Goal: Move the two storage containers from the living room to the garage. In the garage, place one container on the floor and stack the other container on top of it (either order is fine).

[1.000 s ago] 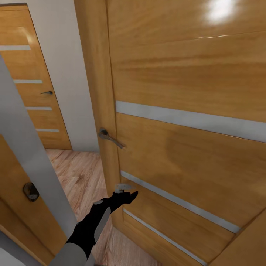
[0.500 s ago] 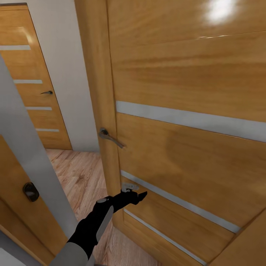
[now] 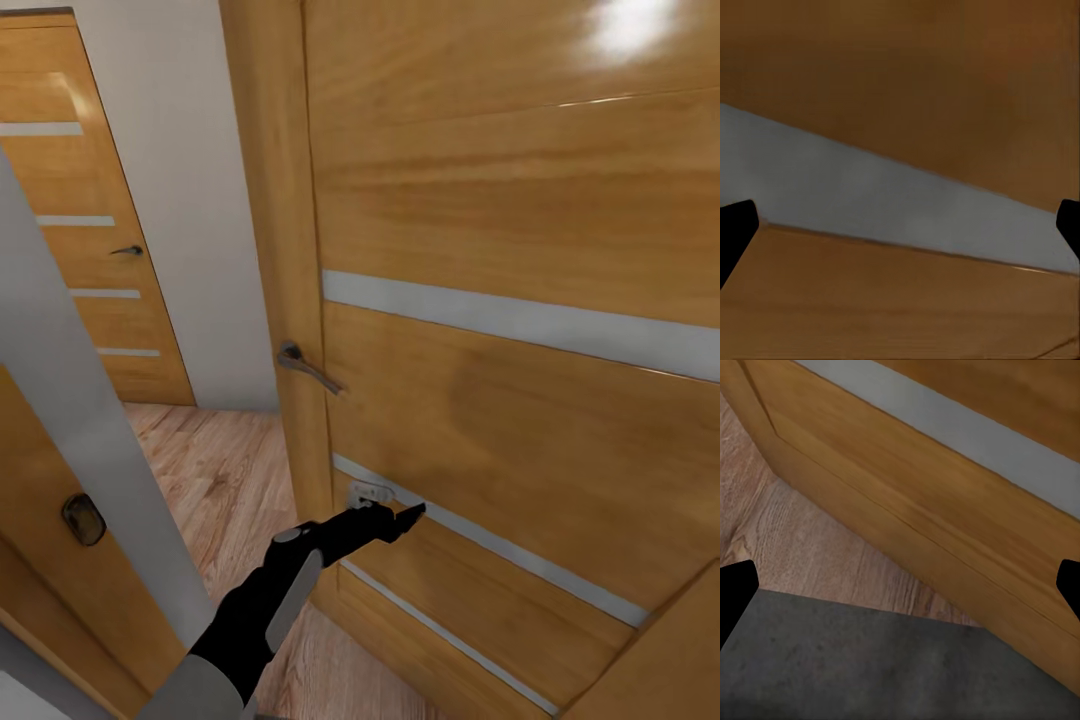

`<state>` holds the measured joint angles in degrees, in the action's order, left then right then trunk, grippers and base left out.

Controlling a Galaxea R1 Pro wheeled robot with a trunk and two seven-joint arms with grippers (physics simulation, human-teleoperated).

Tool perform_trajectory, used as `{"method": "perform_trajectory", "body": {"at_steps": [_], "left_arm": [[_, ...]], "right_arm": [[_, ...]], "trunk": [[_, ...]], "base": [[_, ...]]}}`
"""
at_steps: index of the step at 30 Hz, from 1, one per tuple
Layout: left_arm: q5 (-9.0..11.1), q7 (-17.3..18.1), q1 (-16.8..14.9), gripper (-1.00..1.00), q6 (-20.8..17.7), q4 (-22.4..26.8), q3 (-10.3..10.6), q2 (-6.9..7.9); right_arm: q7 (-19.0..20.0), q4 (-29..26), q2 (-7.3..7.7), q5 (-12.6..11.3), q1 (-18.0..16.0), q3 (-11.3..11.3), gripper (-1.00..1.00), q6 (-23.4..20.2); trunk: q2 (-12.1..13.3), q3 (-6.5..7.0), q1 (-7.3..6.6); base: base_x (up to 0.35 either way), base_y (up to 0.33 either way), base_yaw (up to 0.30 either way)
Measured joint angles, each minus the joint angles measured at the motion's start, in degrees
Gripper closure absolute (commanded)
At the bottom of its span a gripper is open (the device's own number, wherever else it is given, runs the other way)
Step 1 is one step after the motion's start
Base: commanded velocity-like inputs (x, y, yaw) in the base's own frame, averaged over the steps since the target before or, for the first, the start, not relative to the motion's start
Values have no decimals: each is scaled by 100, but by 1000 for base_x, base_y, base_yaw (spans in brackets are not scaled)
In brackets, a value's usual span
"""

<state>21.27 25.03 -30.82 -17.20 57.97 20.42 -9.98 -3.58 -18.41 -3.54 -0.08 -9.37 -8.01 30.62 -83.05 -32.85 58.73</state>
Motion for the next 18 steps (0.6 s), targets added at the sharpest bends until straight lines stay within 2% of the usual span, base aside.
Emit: {"method": "perform_trajectory", "body": {"at_steps": [7,10,12,14,15,18], "left_arm": [[175,-13,0,-100,-4,-22,48,-2],[181,-16,1,-100,15,-268,19,-2],[182,-18,1,-100,158,-634,-11,-2],[179,-21,1,-100,444,-972,-24,-2],[172,-26,2,-100,889,-1401,-31,-1],[192,-23,4,-100,1722,-2300,-51,95]], "right_arm": [[0,0,0,0,0,0,-100,0],[0,0,0,-3,0,0,-100,0],[0,0,0,-5,0,0,-100,0],[0,0,0,-6,0,0,-100,2],[0,0,0,-7,0,0,-100,4],[-2,-1,2,-11,0,4,-100,6]], "trunk": [[0,1,0],[0,1,0],[0,1,0],[0,1,0],[0,0,0],[0,0,0]], "base": [[0,0,0],[0,0,0],[0,0,0],[0,0,0],[0,0,0],[0,0,0]]}}
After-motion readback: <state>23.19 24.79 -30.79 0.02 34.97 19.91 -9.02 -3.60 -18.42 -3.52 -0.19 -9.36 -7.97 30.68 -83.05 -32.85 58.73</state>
